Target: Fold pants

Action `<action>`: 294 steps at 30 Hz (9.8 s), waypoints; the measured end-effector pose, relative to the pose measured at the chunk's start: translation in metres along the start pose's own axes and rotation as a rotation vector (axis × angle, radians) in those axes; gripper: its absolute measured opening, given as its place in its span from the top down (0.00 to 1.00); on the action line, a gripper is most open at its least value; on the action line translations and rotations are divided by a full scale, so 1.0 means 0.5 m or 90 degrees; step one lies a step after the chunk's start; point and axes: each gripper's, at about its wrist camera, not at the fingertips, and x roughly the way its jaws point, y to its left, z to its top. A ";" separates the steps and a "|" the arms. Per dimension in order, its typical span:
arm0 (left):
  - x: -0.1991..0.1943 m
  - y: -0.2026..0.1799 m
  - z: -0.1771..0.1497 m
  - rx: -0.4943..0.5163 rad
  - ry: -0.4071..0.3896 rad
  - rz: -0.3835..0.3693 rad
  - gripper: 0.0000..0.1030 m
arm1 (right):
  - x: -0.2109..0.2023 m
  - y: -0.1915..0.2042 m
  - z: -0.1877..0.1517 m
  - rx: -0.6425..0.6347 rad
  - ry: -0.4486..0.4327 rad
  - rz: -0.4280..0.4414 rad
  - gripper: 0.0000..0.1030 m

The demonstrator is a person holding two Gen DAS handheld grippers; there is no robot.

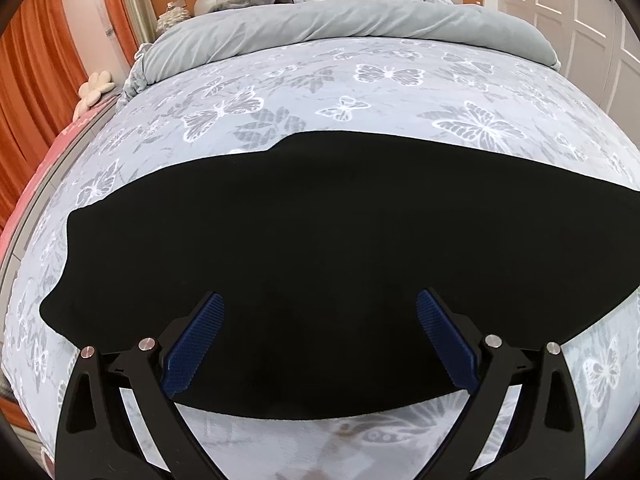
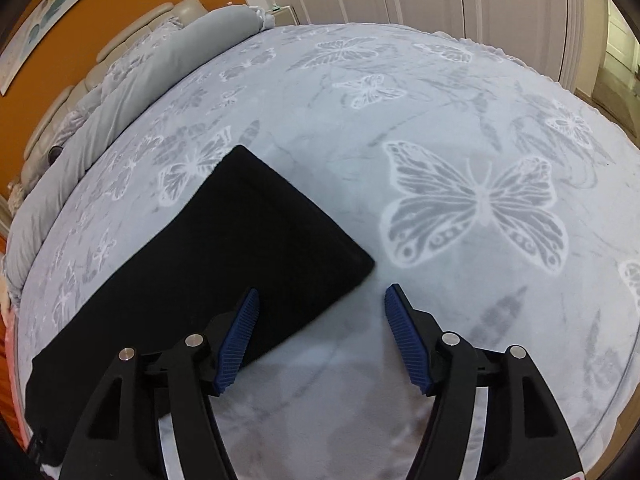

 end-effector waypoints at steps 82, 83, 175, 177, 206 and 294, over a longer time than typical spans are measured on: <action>-0.003 -0.027 -0.013 0.011 0.019 -0.038 0.05 | -0.015 0.023 0.045 -0.102 -0.078 -0.043 0.89; -0.005 -0.026 -0.012 0.011 0.016 -0.037 0.05 | -0.023 0.017 0.052 -0.102 -0.098 -0.063 0.93; -0.092 0.373 -0.081 -0.128 0.024 0.063 0.05 | -0.150 0.991 -0.652 -0.739 0.039 0.312 0.78; -0.083 0.376 -0.085 -0.129 0.034 0.064 0.05 | -0.111 0.986 -0.666 -0.736 0.077 0.309 0.72; -0.058 0.223 -0.041 -0.083 0.045 0.000 0.05 | -0.116 0.750 -0.407 -0.619 0.009 0.127 0.72; -0.118 -0.080 0.028 -0.026 -0.033 -0.218 0.62 | -0.149 0.511 -0.186 -0.349 -0.001 0.198 0.35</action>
